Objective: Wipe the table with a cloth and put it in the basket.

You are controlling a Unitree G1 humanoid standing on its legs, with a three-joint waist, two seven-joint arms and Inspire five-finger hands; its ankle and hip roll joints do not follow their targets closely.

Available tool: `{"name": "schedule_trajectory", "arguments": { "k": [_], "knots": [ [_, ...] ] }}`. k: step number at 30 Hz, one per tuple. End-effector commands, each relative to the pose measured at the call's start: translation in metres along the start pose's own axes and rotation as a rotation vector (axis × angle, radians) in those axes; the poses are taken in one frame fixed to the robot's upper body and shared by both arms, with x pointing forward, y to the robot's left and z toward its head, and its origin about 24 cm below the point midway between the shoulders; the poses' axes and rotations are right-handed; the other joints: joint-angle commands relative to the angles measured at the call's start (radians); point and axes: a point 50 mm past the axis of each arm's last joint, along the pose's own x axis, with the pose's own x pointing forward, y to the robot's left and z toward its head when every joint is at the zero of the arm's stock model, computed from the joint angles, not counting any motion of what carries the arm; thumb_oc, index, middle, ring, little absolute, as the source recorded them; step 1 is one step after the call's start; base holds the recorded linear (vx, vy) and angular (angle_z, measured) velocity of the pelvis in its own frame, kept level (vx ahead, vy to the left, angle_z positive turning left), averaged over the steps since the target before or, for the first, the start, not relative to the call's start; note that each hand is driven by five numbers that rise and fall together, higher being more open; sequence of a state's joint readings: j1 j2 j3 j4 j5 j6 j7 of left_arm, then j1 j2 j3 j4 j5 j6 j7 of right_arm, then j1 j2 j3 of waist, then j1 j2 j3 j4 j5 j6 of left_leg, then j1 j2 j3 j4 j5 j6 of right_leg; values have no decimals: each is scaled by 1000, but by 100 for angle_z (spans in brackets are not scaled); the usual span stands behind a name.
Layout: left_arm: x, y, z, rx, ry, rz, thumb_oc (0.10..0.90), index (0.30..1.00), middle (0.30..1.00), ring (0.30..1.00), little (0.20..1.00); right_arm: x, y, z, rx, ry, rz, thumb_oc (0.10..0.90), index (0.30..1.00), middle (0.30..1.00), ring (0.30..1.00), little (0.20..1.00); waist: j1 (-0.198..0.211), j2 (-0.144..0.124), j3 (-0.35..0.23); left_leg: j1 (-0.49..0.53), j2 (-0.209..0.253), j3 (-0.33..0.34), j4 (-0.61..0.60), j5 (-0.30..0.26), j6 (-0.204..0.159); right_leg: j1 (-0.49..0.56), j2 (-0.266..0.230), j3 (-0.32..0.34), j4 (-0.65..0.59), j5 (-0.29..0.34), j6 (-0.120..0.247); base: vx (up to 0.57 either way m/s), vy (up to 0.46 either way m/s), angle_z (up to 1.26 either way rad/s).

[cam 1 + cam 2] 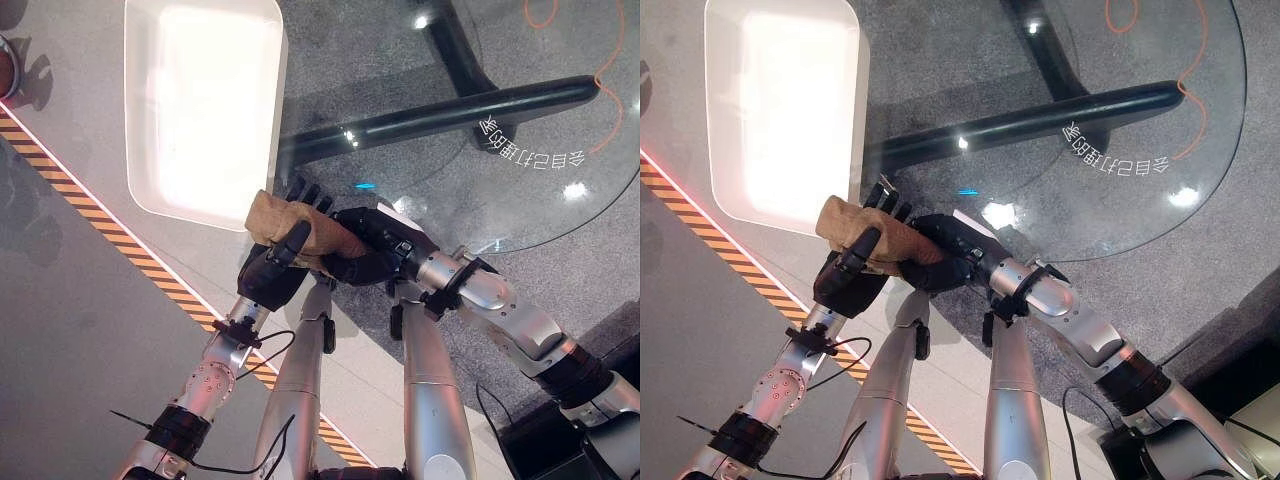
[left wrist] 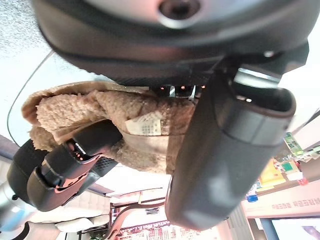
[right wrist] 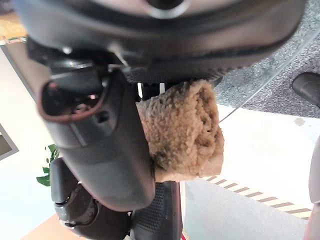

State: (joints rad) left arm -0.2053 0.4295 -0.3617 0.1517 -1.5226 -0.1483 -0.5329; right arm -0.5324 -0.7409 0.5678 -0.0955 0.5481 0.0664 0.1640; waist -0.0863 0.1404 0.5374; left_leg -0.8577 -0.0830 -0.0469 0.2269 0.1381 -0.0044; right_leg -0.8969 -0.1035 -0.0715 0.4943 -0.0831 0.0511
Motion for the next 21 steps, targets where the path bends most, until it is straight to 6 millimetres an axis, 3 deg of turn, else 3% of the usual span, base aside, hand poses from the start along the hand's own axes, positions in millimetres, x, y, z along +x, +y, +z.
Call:
{"name": "schedule_trajectory", "arguments": {
  "k": [1,8,19,20,21],
  "knots": [
    [20,-51,2,-81,-144,-326,800,900,900,900,900,6,35,19,5,-109,145,100,300,300,300,200,12,7,-17,11,-16,12,55,-48,-7,-3,67,100,-84,95,24,0,0,0],
    [20,-50,16,-79,-279,-344,800,900,900,900,900,7,33,20,9,-110,128,100,300,300,300,200,12,1,-17,11,-17,8,58,-53,-8,-3,69,105,-86,94,26,0,0,0],
    [24,-52,18,-57,-281,-343,800,900,900,900,900,8,31,21,5,-105,127,100,300,300,300,200,13,1,-17,1,-16,2,62,-55,-8,-16,69,113,-79,93,29,0,0,0],
    [23,-51,18,-52,-281,-344,742,851,851,851,842,8,31,22,5,-105,128,100,300,300,300,200,13,1,-17,1,-17,1,63,-55,-8,-17,68,113,-79,94,30,0,0,0],
    [23,-52,18,-51,-281,-346,410,566,566,566,510,8,31,21,3,-104,127,100,300,300,300,200,13,2,-17,0,-17,1,63,-55,-8,-17,68,114,-81,94,30,0,0,0]
  ]
}}
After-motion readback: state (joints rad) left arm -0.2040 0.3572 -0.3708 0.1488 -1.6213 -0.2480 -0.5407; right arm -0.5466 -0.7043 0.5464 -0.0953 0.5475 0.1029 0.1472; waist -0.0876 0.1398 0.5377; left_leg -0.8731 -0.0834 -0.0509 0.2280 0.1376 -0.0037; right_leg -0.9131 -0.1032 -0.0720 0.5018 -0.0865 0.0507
